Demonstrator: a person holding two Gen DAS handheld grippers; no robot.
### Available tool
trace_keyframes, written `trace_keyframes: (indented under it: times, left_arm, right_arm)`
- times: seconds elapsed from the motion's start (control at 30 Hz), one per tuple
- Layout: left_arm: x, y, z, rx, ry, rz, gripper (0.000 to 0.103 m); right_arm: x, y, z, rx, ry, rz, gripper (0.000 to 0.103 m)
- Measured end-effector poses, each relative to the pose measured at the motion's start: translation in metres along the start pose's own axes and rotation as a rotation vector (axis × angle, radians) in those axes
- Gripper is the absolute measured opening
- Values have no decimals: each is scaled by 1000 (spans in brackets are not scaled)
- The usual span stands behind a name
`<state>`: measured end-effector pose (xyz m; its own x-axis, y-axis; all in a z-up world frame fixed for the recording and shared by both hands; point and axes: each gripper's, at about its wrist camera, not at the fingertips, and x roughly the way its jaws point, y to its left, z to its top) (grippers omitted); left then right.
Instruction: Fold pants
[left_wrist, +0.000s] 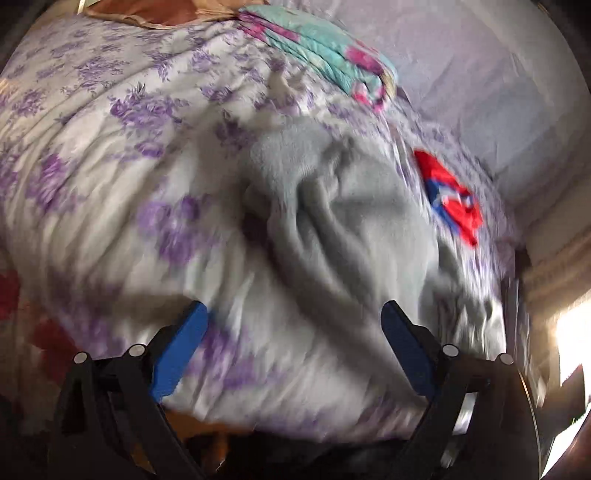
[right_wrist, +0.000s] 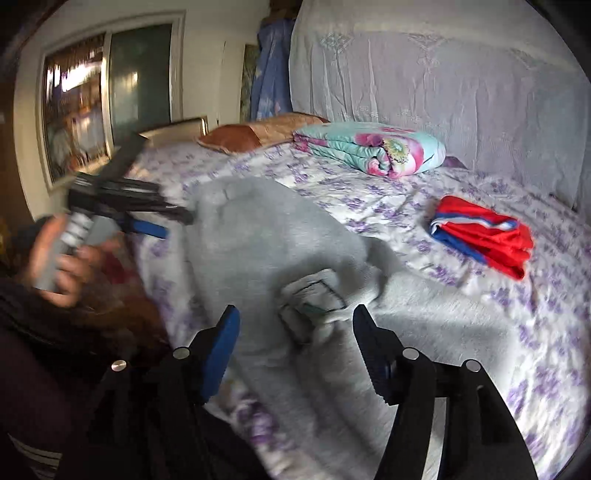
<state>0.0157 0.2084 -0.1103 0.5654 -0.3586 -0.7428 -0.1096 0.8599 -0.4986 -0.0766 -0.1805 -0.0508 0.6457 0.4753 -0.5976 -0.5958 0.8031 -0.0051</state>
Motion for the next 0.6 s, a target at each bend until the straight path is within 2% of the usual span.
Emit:
trace_keyframes:
  times: [0.03,0.13,0.17,0.2,0.23,0.3,0.33,0.37,0.43,0.5,0.6]
  left_arm:
    - [5,0,5,-20,-12,-11,98]
    - [17,-1,22,-103,-35,-59,98]
    - [20,-4,27,-125,-28,-123,98]
    - [23,-9,30,-125,-25,-142,98]
    - [28,-14,32,-115,-18,-145,97]
    - [47,-24,32,-88,22,-104,94]
    - [53,-26,33,-86,38,-93,83]
    - [55,-27,33,-85,30,-71,79]
    - [47,-30,31,-70,11,-102,40]
    - [36,-34,29,-51,-19,-111,32]
    - [13,-73,18,89,-122,-22,28]
  right_arm:
    - [0,-1,-1,14,-3,3,64]
    - [-4,-3,-10,58,-9,15,64]
    - [-5,-4,-13,73,-10,18,64]
    - [-7,-7,-17,96,-14,22,64]
    - [-8,-9,-20,110,-18,22,64]
    - [-12,-15,-26,145,-26,21,63]
    - [-15,-16,-28,155,-32,22,63]
    - [-18,-19,-31,171,-40,24,63]
    - [-22,-22,-33,185,-51,22,63]
    - [-26,-27,-37,201,-59,21,63]
    - [-35,-36,-43,223,-78,-8,61]
